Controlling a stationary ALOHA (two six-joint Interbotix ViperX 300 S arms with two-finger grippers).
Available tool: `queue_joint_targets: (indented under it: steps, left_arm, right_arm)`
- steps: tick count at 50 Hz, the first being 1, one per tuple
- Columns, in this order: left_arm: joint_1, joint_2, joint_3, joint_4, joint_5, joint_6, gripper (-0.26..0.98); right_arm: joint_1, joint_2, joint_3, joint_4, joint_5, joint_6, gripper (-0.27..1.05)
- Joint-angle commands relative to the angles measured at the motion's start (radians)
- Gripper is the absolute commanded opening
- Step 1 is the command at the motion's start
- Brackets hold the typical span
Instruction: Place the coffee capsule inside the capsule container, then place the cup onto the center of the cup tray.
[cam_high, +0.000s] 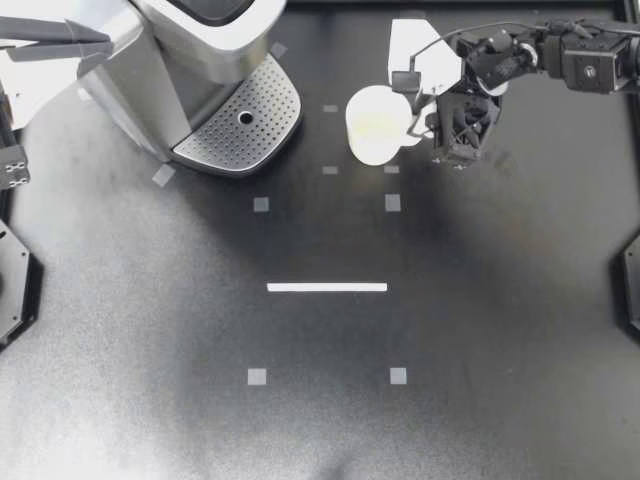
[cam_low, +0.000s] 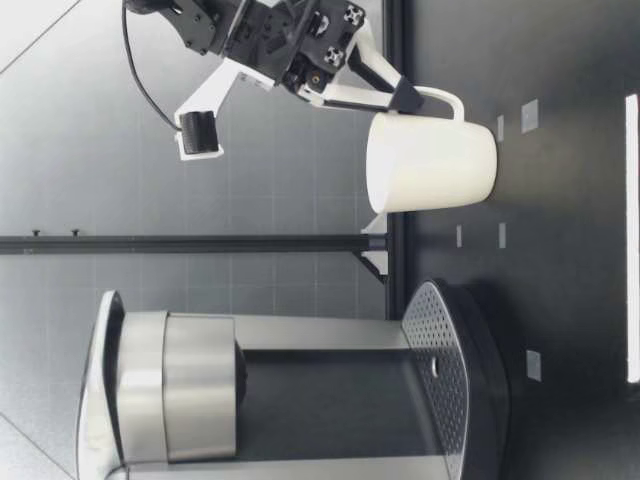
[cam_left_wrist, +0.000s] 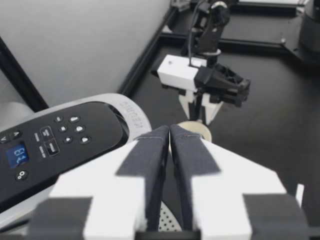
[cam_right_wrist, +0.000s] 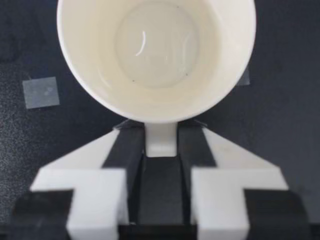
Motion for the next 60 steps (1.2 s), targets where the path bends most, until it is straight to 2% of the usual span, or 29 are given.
queue_joint_targets:
  steps: [1, 12, 28, 37, 45, 60]
  left_arm:
    - [-0.003, -0.002, -0.011, 0.006, -0.008, -0.002, 0.18]
    - [-0.003, -0.002, -0.011, 0.006, -0.008, -0.002, 0.18]
    - [-0.003, -0.002, -0.005, 0.006, -0.008, -0.008, 0.18]
    - [-0.003, -0.006, -0.003, 0.008, -0.008, -0.008, 0.18]
    - [-0.003, -0.009, -0.002, 0.015, -0.008, -0.008, 0.18]
    - [-0.003, -0.014, 0.003, 0.015, -0.008, -0.009, 0.18]
  right_arm:
    - [-0.006, -0.032, -0.011, 0.012, -0.008, 0.000, 0.24]
    - [-0.006, -0.029, -0.011, 0.014, -0.008, 0.002, 0.11]
    - [-0.006, -0.081, -0.012, 0.063, -0.028, 0.002, 0.11]
    - [0.032, -0.115, -0.021, 0.094, -0.057, 0.003, 0.11]
    - [0.077, -0.080, -0.086, 0.100, -0.066, 0.011, 0.10]
    - [0.101, 0.081, -0.281, 0.100, -0.018, 0.009, 0.10]
